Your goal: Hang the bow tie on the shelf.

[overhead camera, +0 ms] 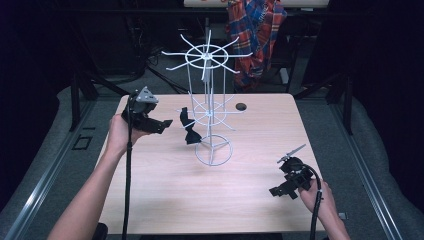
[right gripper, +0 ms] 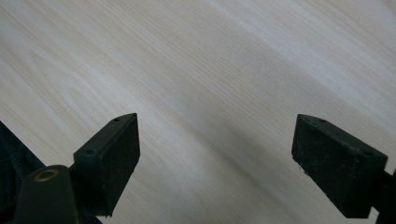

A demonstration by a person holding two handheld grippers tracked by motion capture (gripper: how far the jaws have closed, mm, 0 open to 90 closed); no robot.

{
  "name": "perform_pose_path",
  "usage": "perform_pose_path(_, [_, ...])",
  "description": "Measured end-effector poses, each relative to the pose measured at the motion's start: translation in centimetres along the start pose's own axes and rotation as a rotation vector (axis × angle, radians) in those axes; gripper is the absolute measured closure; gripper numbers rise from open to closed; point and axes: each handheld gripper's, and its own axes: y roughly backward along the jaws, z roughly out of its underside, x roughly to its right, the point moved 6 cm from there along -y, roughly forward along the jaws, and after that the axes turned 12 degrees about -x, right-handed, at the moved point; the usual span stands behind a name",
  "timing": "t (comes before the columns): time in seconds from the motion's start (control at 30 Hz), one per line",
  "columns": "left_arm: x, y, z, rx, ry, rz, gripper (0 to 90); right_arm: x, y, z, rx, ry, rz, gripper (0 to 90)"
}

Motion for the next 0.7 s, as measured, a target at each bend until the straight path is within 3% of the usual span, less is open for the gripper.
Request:
perform_pose_path(0.3, [0.8, 1.1, 2.4, -0.017, 0.017, -0.025, 15.4, -0.1, 0.0, 0.0, 0.002, -0.004, 0.005, 15.1])
perform_pose_path(0.5, [1.2, 1.7, 5.1, -0.056, 0.051, -0.042, 14.6, -0.1, 0.0, 0.0, -0.002, -0.001, -0.002, 15.1])
perform_pose_path(0.53, [1.3, 1.7, 5.7, -0.069, 0.052, -0.042, 14.6, 0.0, 0.1, 0.0, -0.008, -0.001, 0.021, 15.1])
perform_pose_path(0.67, [1.4, 1.8, 7.4, -0.09, 0.071, -0.045, 14.0, -0.3, -0.1, -0.1, 0.007, -0.009, 0.0, 15.1])
perform_pose_path(0.7, [1.5, 1.8, 7.8, -0.096, 0.077, -0.044, 13.9, -0.1, 0.1, 0.0, -0.009, -0.001, 0.019, 15.1])
